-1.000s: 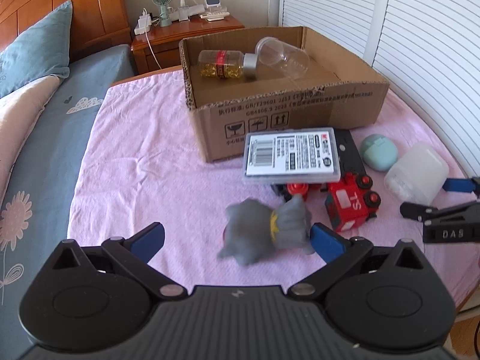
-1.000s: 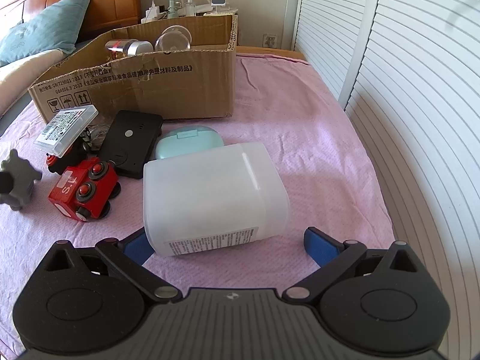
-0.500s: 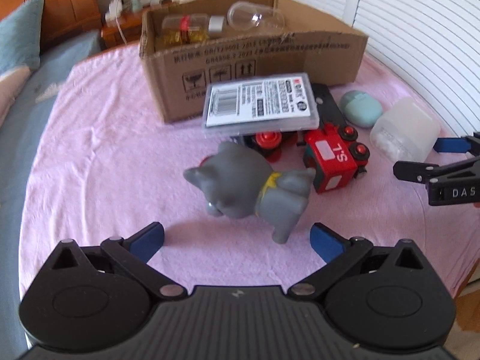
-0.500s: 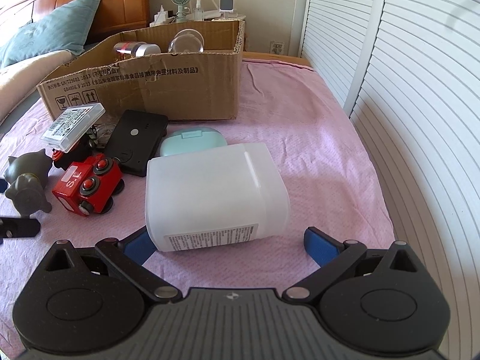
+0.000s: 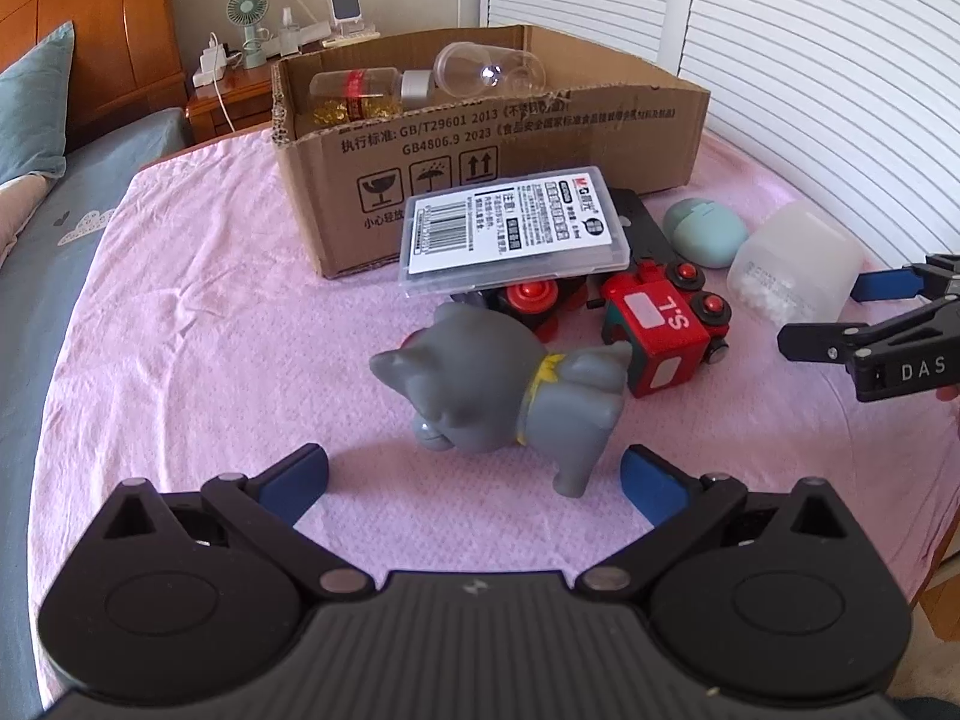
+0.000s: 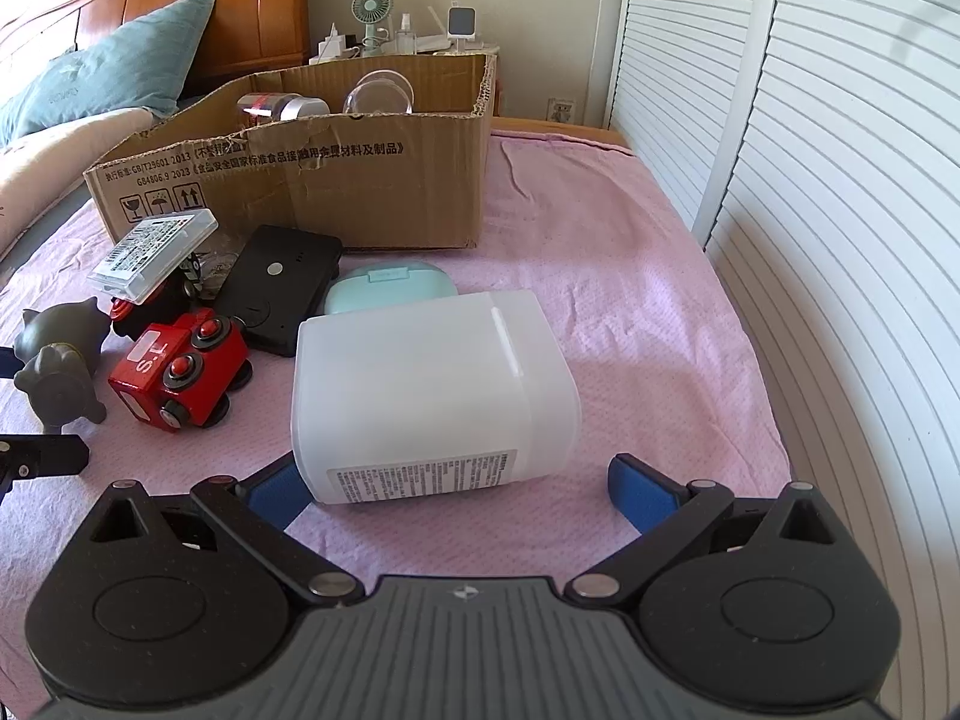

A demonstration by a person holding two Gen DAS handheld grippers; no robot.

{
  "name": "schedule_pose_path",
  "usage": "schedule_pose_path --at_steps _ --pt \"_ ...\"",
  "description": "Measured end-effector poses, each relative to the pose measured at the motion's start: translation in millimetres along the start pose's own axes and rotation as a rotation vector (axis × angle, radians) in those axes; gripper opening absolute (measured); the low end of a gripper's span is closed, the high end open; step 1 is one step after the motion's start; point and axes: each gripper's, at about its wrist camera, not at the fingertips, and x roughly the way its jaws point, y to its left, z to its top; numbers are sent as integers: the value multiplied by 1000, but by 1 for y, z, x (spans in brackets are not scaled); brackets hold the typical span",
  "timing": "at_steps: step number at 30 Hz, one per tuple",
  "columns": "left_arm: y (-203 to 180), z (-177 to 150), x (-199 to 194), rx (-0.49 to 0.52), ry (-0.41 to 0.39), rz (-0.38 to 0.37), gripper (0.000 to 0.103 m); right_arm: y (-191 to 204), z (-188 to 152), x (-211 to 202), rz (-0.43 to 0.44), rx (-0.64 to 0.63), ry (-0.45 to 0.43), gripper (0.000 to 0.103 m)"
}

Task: Organize rigid objects
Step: 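Lift the grey toy cat with the left tool while the right tool grasps the white container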

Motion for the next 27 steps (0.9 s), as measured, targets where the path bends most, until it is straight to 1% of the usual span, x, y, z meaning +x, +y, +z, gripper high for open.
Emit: schedule_pose_path --at_steps 5,13,17,20,22,25,27 --pt "2 1 2 9 -11 -10 103 0 -2 0 0 1 -17 103" --pt "2 5 9 20 -46 -19 103 0 -1 0 4 -5 -9 103" --pt "2 7 10 25 -48 -26 102 1 1 0 8 -10 -4 103" --pt "1 9 9 32 -57 -40 95 1 3 1 12 -14 3 103" --pt "0 9 8 35 -61 -47 92 1 4 1 15 -18 8 103" --pt "2 11 6 18 -66 -71 87 1 6 2 20 -23 16 103" --pt "2 12 4 13 -73 -85 80 1 7 3 21 -23 21 103"
